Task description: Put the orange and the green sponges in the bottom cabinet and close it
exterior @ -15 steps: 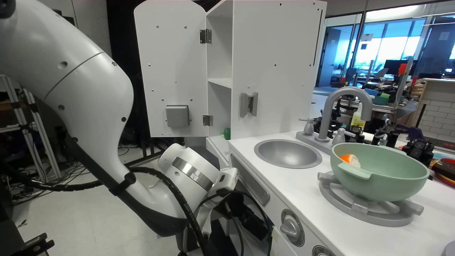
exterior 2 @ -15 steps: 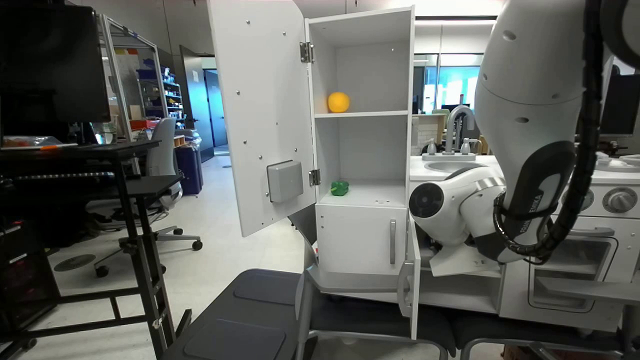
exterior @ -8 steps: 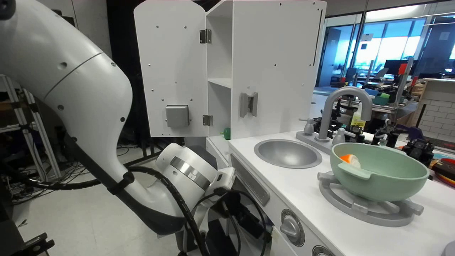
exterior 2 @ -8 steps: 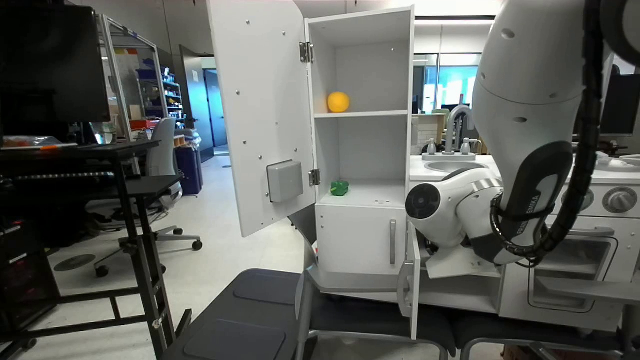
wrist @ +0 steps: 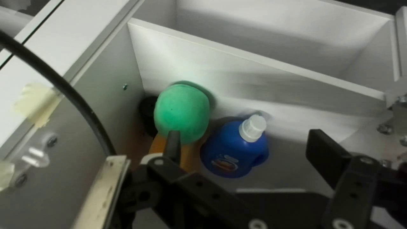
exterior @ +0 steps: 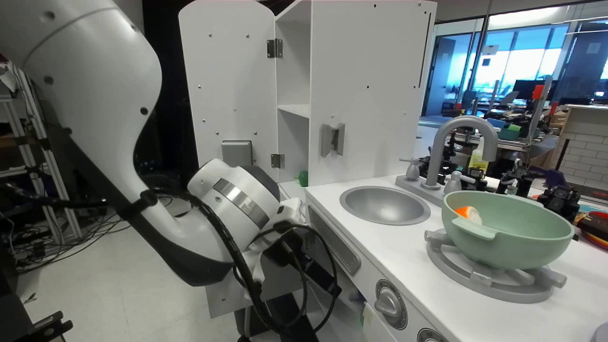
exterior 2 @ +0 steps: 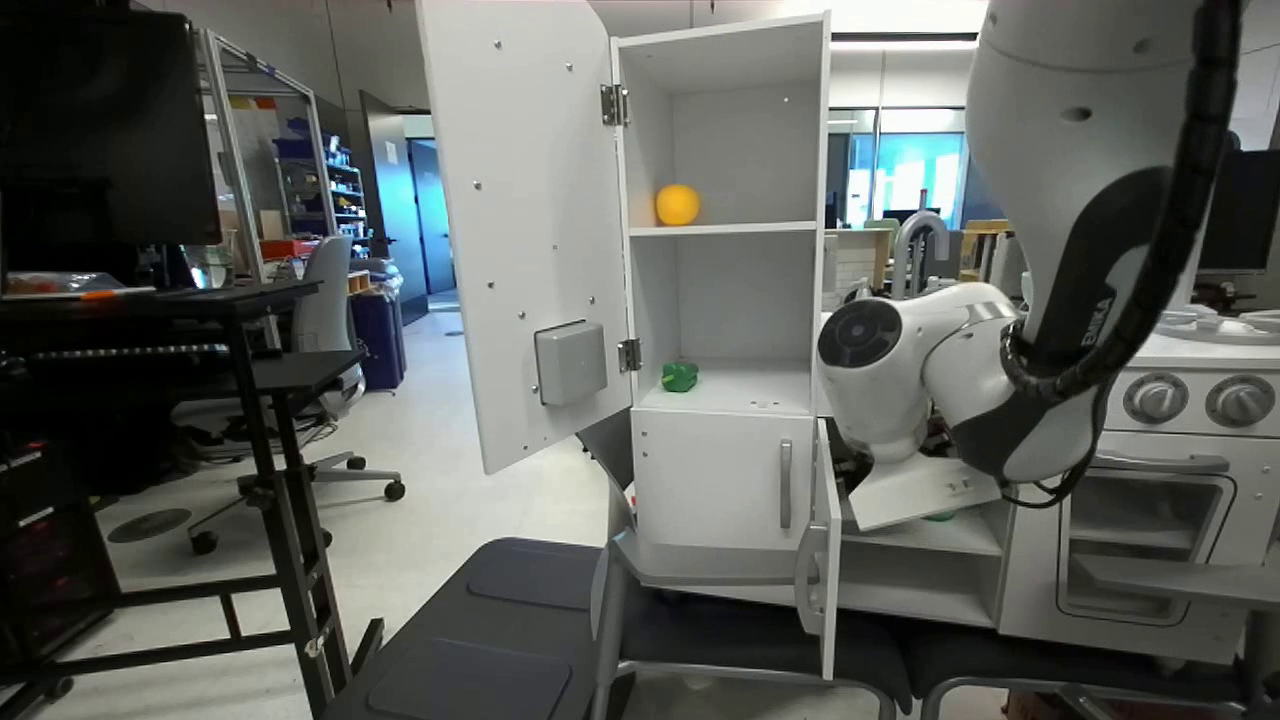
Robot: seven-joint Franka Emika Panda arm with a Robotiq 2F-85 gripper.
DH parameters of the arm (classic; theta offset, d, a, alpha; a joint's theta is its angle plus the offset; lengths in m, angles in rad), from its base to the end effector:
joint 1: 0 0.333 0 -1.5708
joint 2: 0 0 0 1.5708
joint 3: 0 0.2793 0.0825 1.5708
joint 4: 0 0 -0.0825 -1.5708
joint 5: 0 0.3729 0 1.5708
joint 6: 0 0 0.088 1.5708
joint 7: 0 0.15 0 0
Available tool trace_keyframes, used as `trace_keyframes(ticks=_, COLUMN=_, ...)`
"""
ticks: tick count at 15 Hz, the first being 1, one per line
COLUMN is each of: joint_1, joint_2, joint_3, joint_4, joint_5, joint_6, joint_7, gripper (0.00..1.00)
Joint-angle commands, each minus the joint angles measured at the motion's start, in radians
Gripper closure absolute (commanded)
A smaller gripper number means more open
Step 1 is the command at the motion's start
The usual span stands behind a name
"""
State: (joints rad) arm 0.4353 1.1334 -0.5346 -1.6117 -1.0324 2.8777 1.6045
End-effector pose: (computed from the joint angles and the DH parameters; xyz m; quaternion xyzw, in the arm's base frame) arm 0.6336 -0.0203 -0.0201 0.9122 -0.1635 0.2752 0.2559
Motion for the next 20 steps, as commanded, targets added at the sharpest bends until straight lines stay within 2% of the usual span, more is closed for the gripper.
trace_keyframes(ticks=1, joint_1=-0.024, joint_2=-0.244, joint_3=0.045, joint_4=-0.228, joint_5=-0.012, joint_6=0.023, joint_7=-0.186, gripper=0.0)
trace_keyframes(ticks=3, joint_1=-0.019, joint_2=-0.349, joint_3=0.053, joint_4=-0.319, joint_5=0.019, joint_6=0.013, joint_7=-0.306, gripper=0.0)
trace_keyframes(ticks=7, joint_1=-0.07, joint_2=-0.569, joint_3=0.109, joint_4=-0.481, joint_5=0.031, joint_6=-0.009, joint_7=-0.536, gripper=0.0)
trace_keyframes(ticks=10, joint_1=-0.095, joint_2=-0.645, joint_3=0.204, joint_4=-0.499, joint_5=0.124, joint_6=-0.054, joint_7=-0.68, gripper=0.0)
trace_keyframes(ticks=13, joint_1=-0.122, joint_2=-0.66, joint_3=0.336, joint_4=-0.449, joint_5=0.284, joint_6=-0.127, joint_7=-0.841, gripper=0.0)
trace_keyframes(ticks=14, joint_1=-0.146, joint_2=-0.657, joint_3=0.399, joint_4=-0.417, joint_5=0.324, joint_6=-0.165, joint_7=-0.879, gripper=0.0)
trace_keyframes(ticks=15, joint_1=-0.139, joint_2=-0.643, joint_3=0.44, joint_4=-0.38, joint_5=0.381, joint_6=-0.206, joint_7=-0.924, gripper=0.0)
trace_keyframes(ticks=18, joint_1=-0.114, joint_2=-0.564, joint_3=0.506, joint_4=-0.257, joint_5=0.493, joint_6=-0.29, joint_7=-1.014, gripper=0.0)
trace_keyframes(ticks=20, joint_1=-0.095, joint_2=-0.531, joint_3=0.512, joint_4=-0.215, joint_5=0.534, joint_6=-0.341, joint_7=-1.059, gripper=0.0)
